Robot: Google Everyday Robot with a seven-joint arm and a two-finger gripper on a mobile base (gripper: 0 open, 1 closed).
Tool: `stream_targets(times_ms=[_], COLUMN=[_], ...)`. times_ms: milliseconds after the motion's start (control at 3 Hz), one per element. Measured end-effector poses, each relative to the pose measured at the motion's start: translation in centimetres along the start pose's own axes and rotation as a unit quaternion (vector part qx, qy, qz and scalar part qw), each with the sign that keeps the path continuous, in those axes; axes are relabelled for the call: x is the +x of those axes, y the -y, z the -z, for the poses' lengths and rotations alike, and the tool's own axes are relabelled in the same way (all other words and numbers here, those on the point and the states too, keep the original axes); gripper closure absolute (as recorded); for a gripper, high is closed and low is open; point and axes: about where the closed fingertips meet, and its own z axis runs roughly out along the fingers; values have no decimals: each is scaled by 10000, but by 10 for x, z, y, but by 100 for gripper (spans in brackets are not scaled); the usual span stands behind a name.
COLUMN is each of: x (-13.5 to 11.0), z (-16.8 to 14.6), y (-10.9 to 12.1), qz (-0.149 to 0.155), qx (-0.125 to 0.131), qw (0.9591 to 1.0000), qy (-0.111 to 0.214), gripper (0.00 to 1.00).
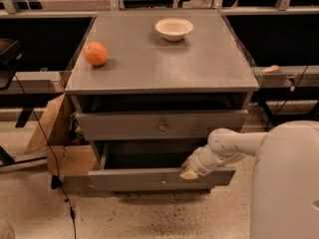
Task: Open middle drawer
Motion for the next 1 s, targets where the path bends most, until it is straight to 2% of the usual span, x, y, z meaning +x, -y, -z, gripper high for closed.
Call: stream_targets(times_ms=[333, 667, 1000], x=[5, 5, 12], z=[6, 6, 12], y=[-13, -13, -25], qz=[98, 98, 153], qx=[-228, -228, -420], qw=[9997, 9997, 9989], qy=[64, 64, 138], gripper=[100, 81, 58])
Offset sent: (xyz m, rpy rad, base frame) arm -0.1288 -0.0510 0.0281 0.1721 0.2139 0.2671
